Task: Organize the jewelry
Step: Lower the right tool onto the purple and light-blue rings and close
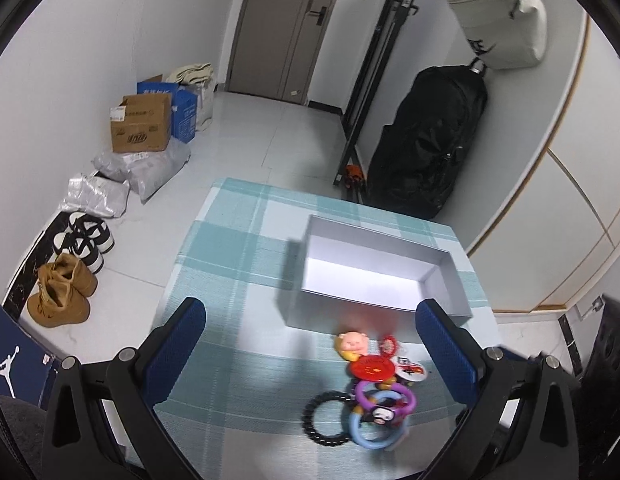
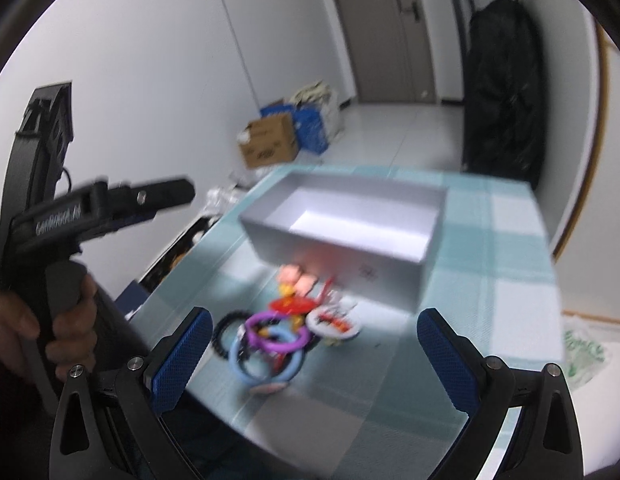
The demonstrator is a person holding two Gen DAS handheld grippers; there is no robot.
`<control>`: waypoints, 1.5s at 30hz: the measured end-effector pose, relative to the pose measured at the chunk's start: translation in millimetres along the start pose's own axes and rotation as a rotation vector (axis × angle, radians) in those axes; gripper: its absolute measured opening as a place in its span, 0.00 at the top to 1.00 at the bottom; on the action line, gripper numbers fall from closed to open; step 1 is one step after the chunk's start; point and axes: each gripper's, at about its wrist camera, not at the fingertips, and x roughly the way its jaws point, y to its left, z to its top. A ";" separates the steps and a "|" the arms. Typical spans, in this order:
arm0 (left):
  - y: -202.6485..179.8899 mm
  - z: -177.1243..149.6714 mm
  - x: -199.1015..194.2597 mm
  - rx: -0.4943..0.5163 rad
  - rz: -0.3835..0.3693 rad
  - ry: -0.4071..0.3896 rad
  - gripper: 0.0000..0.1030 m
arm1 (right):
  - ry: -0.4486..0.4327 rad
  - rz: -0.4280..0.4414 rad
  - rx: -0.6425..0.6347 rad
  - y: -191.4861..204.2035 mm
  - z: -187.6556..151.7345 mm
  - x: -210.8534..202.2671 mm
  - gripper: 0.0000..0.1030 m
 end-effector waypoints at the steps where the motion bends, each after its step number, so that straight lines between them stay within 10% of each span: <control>1: 1.7 0.4 1.4 -0.003 0.001 0.006 0.01 | 0.023 0.010 -0.003 2.4 -1.0 3.9 0.03; 26: 26.3 -3.3 14.3 -0.034 0.032 0.154 0.01 | 0.195 0.150 0.169 -8.2 -0.6 65.9 0.47; 45: 15.9 -9.4 16.5 0.013 0.071 0.169 0.01 | 0.184 0.202 0.210 -13.6 3.5 58.9 0.50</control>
